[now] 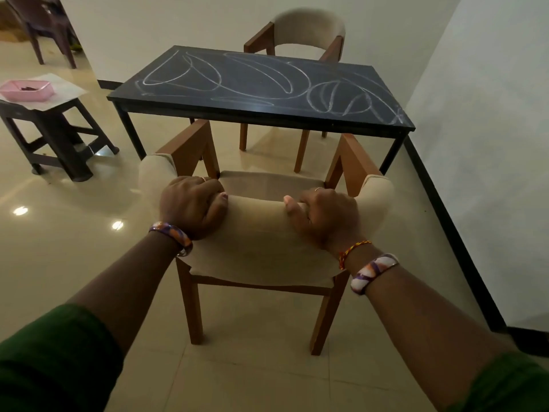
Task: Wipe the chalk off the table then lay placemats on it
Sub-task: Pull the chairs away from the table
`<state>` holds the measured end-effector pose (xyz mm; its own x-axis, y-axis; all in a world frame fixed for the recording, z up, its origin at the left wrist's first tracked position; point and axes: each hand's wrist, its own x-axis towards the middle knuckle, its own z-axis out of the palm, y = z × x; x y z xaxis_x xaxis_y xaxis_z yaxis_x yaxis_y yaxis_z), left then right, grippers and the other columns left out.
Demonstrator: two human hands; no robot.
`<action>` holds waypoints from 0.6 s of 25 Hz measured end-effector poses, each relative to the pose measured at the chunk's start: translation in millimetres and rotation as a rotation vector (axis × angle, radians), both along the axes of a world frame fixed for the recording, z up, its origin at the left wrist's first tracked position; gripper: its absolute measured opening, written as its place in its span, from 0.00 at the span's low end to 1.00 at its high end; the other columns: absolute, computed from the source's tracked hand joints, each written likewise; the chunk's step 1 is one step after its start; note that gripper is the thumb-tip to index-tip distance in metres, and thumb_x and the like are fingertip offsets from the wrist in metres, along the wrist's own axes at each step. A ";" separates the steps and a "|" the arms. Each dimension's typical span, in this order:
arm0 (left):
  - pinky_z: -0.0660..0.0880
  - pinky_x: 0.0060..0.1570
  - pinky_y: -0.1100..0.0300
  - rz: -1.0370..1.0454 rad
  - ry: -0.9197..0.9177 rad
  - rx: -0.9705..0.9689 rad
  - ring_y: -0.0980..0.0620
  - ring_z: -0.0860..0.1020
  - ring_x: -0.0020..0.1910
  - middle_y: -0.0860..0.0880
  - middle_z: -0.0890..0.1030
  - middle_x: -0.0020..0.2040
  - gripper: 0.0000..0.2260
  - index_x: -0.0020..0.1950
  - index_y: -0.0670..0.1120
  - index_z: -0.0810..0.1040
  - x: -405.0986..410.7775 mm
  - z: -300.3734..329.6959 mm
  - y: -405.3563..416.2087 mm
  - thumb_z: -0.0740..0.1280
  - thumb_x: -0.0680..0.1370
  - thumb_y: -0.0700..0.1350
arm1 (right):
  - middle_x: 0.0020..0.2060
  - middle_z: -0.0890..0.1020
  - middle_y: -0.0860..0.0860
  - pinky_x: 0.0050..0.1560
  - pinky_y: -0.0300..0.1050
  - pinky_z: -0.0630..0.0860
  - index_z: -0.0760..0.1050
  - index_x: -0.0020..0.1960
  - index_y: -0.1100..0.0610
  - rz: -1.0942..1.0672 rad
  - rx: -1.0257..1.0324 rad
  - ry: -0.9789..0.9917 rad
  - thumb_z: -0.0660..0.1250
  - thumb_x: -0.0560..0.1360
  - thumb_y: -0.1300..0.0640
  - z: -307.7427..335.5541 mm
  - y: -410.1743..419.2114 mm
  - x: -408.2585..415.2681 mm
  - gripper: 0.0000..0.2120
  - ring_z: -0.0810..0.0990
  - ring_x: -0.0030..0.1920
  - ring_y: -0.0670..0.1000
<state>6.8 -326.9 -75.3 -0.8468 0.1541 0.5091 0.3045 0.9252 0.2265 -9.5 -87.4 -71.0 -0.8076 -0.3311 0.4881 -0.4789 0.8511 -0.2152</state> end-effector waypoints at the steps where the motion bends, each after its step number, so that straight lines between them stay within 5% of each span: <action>1: 0.65 0.39 0.59 -0.011 0.011 0.005 0.45 0.76 0.31 0.44 0.79 0.32 0.24 0.41 0.42 0.80 -1.7 -0.5 -0.4 0.50 0.75 0.55 | 0.31 0.80 0.55 0.34 0.44 0.73 0.80 0.38 0.60 -0.004 -0.016 0.019 0.43 0.73 0.36 -0.2 0.3 -0.5 0.36 0.77 0.31 0.54; 15: 0.63 0.38 0.59 -0.005 0.087 0.105 0.51 0.68 0.28 0.44 0.76 0.28 0.23 0.37 0.40 0.79 -40.1 -0.3 -15.4 0.50 0.75 0.52 | 0.24 0.76 0.54 0.30 0.39 0.68 0.77 0.32 0.61 -0.049 -0.103 0.098 0.48 0.75 0.41 -5.1 -22.7 -37.8 0.31 0.73 0.25 0.53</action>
<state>-33.2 -342.2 -75.6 -0.7982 0.1001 0.5940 0.3320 0.8960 0.2950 -47.4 -110.1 -76.1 -0.7681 -0.2370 0.5949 -0.4608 0.8497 -0.2563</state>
